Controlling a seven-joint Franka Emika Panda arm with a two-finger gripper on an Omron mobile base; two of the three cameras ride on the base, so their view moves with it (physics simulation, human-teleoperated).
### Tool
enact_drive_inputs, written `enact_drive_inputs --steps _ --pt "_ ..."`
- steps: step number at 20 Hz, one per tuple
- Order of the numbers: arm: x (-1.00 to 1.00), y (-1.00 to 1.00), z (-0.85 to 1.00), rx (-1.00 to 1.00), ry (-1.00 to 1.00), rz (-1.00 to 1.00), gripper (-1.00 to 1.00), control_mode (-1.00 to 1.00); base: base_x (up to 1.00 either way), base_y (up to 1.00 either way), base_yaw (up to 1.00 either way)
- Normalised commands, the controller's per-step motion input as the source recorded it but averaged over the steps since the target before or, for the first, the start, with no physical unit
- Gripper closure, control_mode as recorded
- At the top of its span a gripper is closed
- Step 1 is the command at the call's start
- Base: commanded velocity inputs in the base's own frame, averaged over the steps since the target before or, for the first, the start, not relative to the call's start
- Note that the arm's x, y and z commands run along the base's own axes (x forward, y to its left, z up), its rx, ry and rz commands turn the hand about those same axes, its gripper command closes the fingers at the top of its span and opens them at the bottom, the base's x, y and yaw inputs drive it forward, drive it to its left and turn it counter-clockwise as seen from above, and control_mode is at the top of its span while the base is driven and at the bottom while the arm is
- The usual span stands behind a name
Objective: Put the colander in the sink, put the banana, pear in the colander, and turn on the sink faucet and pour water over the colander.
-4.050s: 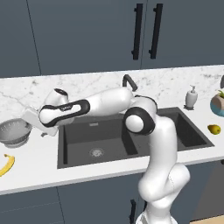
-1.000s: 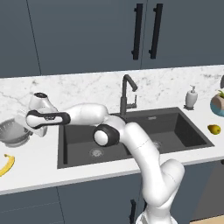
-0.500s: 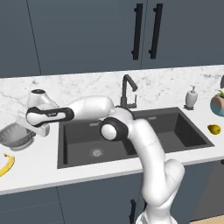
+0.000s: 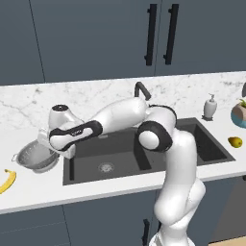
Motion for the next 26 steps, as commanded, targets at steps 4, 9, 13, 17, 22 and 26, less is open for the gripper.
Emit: enact_drive_inputs --steps 4,9,13,17,22,26 --pt "-0.41 -1.0 0.06 0.02 -0.08 -0.15 1.0 -1.0 0.0 0.0 0.0" --pt "-0.21 -1.0 0.2 0.06 -0.03 -0.2 1.0 -1.0 0.0 0.0 0.0" --pt "-0.04 -1.0 0.27 0.08 0.0 -0.23 1.0 -1.0 0.0 0.0 0.0" --pt "0.02 -1.0 0.22 0.11 0.01 -0.26 1.0 -1.0 0.0 0.0 0.0" --pt "0.22 -0.91 0.01 0.05 0.07 -0.19 1.0 -1.0 0.0 0.0 0.0" --pt "0.28 -0.4 -0.14 0.0 0.07 0.0 1.0 -1.0 0.0 0.0 0.0"
